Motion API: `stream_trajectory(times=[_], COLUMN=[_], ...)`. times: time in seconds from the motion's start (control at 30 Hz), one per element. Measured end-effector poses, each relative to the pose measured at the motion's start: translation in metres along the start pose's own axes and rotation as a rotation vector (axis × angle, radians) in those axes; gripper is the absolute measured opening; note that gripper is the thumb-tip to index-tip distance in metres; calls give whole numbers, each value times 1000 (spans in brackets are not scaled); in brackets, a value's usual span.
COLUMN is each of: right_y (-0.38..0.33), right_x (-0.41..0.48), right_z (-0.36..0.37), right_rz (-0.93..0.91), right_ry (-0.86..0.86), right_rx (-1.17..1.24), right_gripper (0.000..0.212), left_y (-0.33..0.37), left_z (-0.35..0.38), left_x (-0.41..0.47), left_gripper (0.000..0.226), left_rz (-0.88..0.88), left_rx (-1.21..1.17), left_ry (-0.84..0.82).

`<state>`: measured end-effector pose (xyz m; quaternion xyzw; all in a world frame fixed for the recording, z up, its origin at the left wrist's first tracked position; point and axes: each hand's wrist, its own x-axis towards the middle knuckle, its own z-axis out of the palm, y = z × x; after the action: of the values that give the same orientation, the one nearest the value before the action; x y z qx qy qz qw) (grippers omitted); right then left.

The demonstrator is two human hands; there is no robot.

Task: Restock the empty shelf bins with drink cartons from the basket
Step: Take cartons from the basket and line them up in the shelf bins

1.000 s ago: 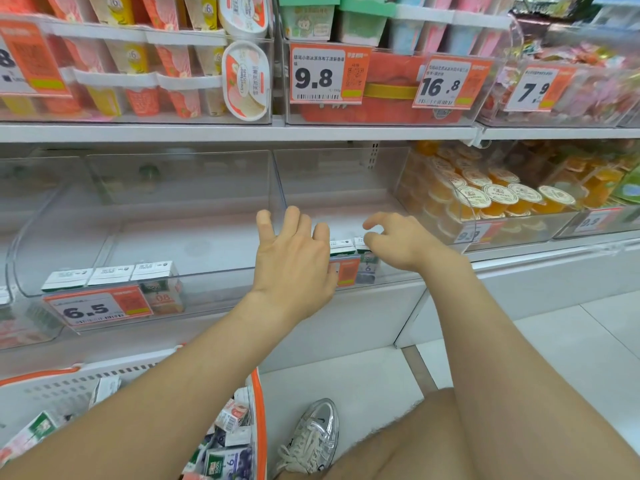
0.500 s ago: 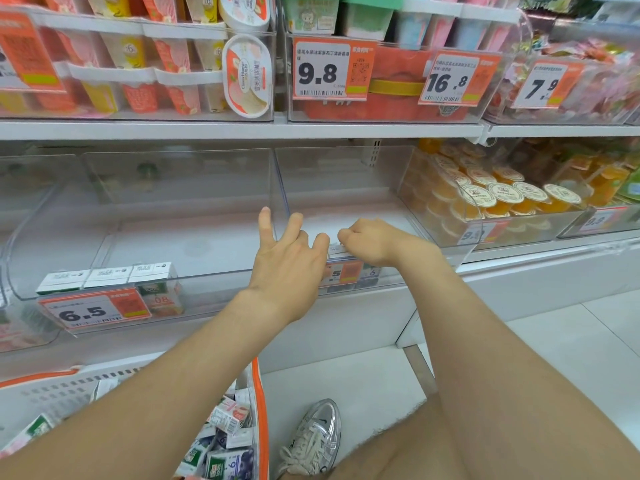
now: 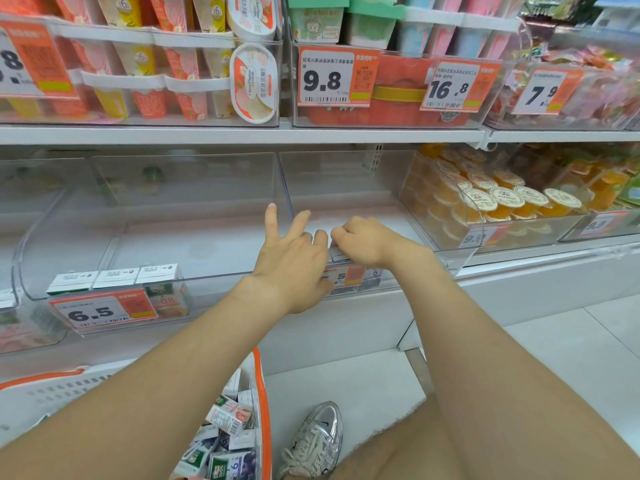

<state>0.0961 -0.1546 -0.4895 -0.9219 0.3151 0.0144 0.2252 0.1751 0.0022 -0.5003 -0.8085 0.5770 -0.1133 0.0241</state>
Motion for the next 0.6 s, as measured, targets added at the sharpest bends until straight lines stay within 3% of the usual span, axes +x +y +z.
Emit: stream_trajectory(times=[0.2,0.6], right_y=[-18,-40], right_x=[-9,-16], right_z=[-4,-1], right_rz=[-215,-143], right_ry=[-12,-220], right_rx=[71,32], right_gripper=[45,55], left_y=[-20,-17], left_z=[21,37], left_x=[-29,-36], left_gripper=[78,88], left_rz=[-144,-229], left_rx=[-176,-317], left_ry=[339,374])
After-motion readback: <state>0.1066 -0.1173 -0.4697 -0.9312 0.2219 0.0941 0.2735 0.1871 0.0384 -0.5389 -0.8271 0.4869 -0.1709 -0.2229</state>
